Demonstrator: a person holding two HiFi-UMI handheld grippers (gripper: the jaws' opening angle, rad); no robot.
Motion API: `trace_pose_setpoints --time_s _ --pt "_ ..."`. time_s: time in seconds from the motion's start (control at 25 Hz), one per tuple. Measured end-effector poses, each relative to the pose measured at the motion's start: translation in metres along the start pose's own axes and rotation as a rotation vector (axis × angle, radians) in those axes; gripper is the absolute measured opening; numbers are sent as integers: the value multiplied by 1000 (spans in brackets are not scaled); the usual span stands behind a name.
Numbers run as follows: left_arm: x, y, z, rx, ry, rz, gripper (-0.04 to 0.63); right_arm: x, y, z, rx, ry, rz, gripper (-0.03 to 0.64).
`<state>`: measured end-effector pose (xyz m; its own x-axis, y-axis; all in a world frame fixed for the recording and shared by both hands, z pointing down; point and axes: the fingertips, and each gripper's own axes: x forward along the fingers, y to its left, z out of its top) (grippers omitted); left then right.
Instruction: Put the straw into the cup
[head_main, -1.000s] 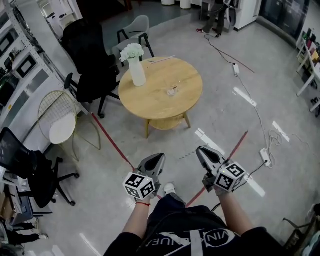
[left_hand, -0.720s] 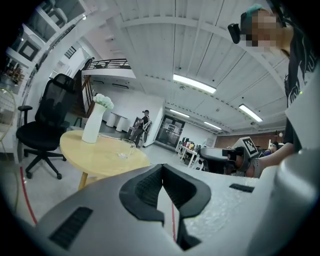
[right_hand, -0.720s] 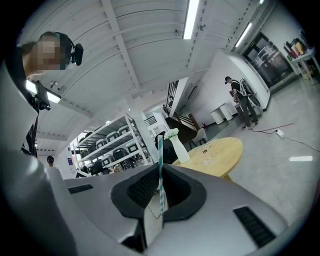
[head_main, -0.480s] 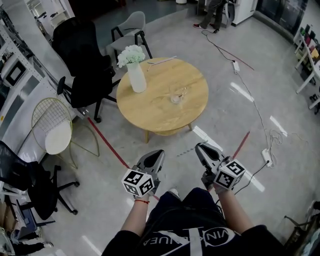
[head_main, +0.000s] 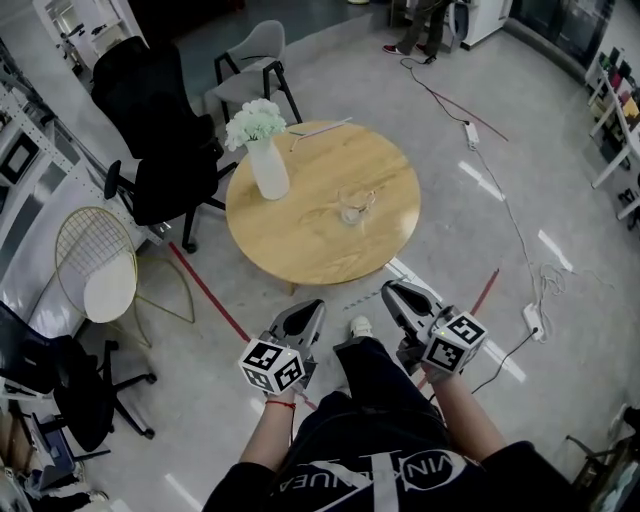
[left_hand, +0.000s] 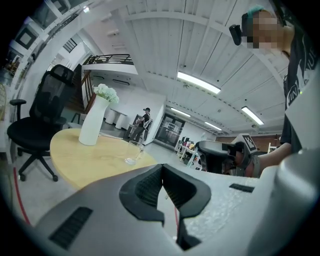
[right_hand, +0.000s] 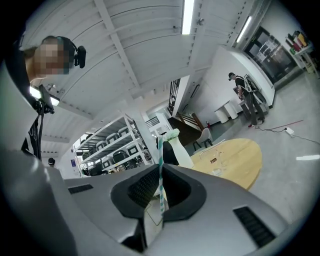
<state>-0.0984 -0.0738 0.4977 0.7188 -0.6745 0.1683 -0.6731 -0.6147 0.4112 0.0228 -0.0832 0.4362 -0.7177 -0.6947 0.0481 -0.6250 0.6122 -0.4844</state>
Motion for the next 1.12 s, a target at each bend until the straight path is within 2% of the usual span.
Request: trace_pose_setpoints --time_s 0.4,0.92,1.12 --pt "70 54 41 -3 -3 23 8 74 -61 42 -2 11 53 20" --pt "144 107 71 -30 6 59 8 140 -131 93 42 -2 108 20" --pt "163 125 76 -39 19 81 8 157 -148 118 111 -59 148 20"
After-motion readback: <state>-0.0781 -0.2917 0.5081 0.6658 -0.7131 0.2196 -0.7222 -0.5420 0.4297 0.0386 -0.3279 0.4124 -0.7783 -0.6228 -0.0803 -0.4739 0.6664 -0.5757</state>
